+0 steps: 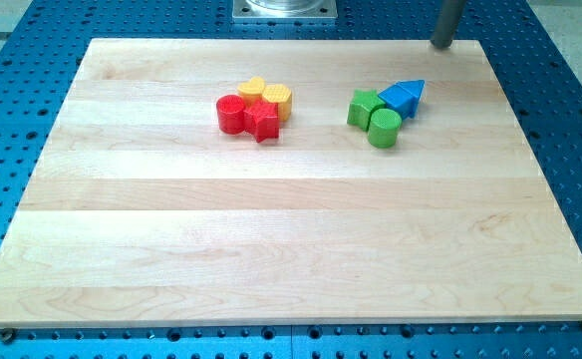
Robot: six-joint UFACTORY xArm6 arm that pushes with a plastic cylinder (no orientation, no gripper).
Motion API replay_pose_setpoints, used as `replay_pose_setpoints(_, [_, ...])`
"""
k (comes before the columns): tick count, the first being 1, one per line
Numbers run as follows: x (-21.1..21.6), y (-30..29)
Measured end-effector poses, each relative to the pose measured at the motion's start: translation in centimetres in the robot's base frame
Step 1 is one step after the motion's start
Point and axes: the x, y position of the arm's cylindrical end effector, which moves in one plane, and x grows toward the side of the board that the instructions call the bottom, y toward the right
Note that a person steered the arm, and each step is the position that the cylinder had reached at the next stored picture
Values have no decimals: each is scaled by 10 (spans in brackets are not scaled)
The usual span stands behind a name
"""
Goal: Separate the blue blocks
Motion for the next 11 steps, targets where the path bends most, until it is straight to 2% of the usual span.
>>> replay_pose_setpoints(4, [10,2])
replay_pose_setpoints(5, [58,2])
replay_pose_setpoints(7, [107,-70])
replay_pose_setpoints(8, [157,-70])
replay_pose_setpoints(10, [284,-72])
replay_pose_setpoints(11, [282,-71])
